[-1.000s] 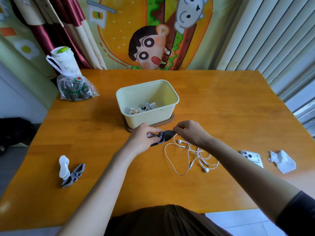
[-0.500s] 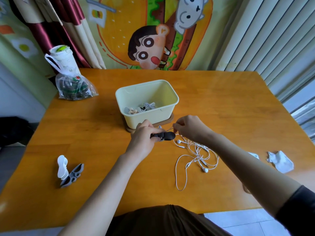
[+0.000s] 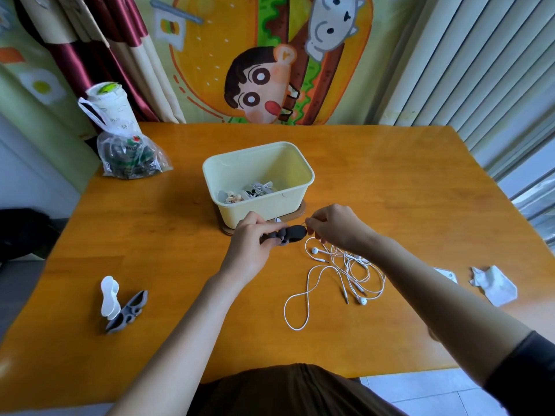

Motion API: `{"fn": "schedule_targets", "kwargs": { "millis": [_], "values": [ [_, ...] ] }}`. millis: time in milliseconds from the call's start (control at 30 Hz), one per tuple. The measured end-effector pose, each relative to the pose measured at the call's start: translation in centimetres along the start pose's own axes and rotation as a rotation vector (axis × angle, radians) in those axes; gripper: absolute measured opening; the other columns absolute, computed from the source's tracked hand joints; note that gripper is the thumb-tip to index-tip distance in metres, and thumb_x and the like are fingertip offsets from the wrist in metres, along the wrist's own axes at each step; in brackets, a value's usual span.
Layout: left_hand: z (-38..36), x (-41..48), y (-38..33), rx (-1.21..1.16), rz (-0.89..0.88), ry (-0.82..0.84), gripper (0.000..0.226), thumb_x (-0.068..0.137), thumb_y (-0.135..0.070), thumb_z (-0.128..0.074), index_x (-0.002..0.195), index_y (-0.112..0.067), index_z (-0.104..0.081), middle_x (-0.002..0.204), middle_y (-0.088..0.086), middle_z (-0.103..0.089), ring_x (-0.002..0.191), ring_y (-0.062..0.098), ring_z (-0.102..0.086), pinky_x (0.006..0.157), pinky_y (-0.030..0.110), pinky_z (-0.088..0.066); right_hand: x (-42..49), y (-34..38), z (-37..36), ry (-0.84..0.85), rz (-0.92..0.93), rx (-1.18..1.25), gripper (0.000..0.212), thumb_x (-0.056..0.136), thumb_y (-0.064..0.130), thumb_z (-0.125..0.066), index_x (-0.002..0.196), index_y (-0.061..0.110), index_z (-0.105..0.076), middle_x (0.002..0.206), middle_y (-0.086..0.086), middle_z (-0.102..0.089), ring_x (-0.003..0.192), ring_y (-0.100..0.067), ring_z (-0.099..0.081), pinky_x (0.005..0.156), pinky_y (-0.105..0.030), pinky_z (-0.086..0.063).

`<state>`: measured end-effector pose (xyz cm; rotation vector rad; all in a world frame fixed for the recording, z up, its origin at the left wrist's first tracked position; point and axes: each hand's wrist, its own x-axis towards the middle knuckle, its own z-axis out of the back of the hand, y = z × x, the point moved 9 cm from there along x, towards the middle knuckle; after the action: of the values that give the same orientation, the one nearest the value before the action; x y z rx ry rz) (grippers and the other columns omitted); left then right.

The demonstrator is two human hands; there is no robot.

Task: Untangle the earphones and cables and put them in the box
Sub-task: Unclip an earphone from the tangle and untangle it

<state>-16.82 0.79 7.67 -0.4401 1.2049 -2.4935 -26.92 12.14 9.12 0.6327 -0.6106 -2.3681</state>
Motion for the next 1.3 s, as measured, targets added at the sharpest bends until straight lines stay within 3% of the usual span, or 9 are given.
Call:
{"fn": "schedule_targets", "kwargs": {
  "millis": [233, 367, 433, 567, 833, 967, 1067, 1300],
  "values": [
    [-0.6, 0.0, 1.4, -0.039, 0.121, -0.051, 0.034, 0.092, -0.009, -0.06, 0.125, -0.016, -0.063, 0.096, 0.007, -0.051, 0.079, 0.007, -0.051, 0.071, -0.001, -0.038, -0.7, 0.8, -1.3, 0.045, 0.031, -0.007, 0.03, 0.099, 0.024, -0.044, 0.082, 0.012, -0.066, 0.071, -0.001, -0.062, 0.055, -0.006, -0.054, 0.051, -0.012, -0.041],
    [-1.3, 0.3, 2.3, -0.113, 0.199, -0.062, 0.018, 0.093, -0.013, -0.058, 0.106, -0.015, -0.07, 0.09, 0.012, -0.062, 0.08, 0.019, -0.056, 0.067, 0.017, -0.045, -1.8, 2.0, -3.5, -0.003, 0.095, -0.022, 0.028, 0.099, 0.017, -0.041, 0.095, 0.005, -0.066, 0.081, -0.007, -0.063, 0.066, -0.021, -0.058, 0.059, -0.029, -0.044],
    [-1.5, 0.2, 2.8, -0.259, 0.274, -0.084, 0.014, 0.093, -0.012, -0.057, 0.096, -0.015, -0.071, 0.086, 0.006, -0.068, 0.084, 0.021, -0.06, 0.074, 0.032, -0.05, -2.2, 2.2, -4.4, -0.067, 0.122, -0.044, 0.027, 0.1, 0.016, -0.039, 0.094, 0.003, -0.062, 0.089, -0.015, -0.063, 0.08, -0.032, -0.058, 0.067, -0.037, -0.042],
    [-2.3, -0.4, 3.2, -0.477, 0.414, -0.114, 0.02, 0.094, -0.015, -0.056, 0.086, -0.03, -0.067, 0.083, -0.01, -0.066, 0.08, 0.013, -0.058, 0.069, 0.03, -0.046, -3.0, 2.3, -4.5, -0.183, 0.145, -0.05, 0.025, 0.1, 0.017, -0.041, 0.108, 0.005, -0.061, 0.1, -0.015, -0.062, 0.086, -0.031, -0.055, 0.069, -0.035, -0.039],
    [-2.7, -0.5, 2.3, -0.646, 0.501, -0.146, 0.021, 0.096, -0.017, -0.055, 0.086, -0.033, -0.063, 0.091, -0.008, -0.066, 0.091, 0.018, -0.062, 0.065, 0.024, -0.046, -3.9, 1.7, -3.9, -0.292, 0.13, 0.038, 0.025, 0.097, 0.027, -0.049, 0.092, 0.008, -0.066, 0.076, -0.007, -0.061, 0.059, -0.021, -0.048, 0.052, -0.029, -0.033],
    [-3.5, -0.5, 1.7, -0.755, 0.563, -0.069, 0.016, 0.097, -0.02, -0.053, 0.092, -0.029, -0.066, 0.09, -0.001, -0.066, 0.072, 0.011, -0.059, 0.083, 0.041, -0.049, -4.0, 1.4, -4.3, -0.289, 0.117, 0.124, 0.02, 0.095, 0.021, -0.051, 0.089, 0.011, -0.068, 0.071, -0.003, -0.062, 0.051, -0.013, -0.047, 0.05, -0.028, -0.038],
    [-3.4, -0.4, 1.6, -0.876, 0.591, -0.056, 0.019, 0.098, -0.019, -0.053, 0.091, -0.026, -0.068, 0.085, 0.002, -0.062, 0.073, 0.017, -0.05, 0.076, 0.042, -0.05, -3.9, 1.5, -3.7, -0.317, 0.126, 0.15, 0.019, 0.094, 0.02, -0.053, 0.09, 0.011, -0.069, 0.07, 0.001, -0.06, 0.048, -0.007, -0.042, 0.049, -0.027, -0.036],
    [-4.0, -0.4, 2.3, -1.101, 0.688, -0.012, 0.017, 0.098, -0.016, -0.051, 0.095, -0.022, -0.067, 0.085, 0.003, -0.062, 0.087, 0.025, -0.047, 0.062, 0.04, -0.052, -4.3, 2.5, -2.7, -0.336, 0.184, 0.078, 0.021, 0.094, 0.024, -0.054, 0.089, 0.012, -0.07, 0.071, -0.003, -0.062, 0.056, -0.019, -0.05, 0.053, -0.034, -0.041]
  ]
}}
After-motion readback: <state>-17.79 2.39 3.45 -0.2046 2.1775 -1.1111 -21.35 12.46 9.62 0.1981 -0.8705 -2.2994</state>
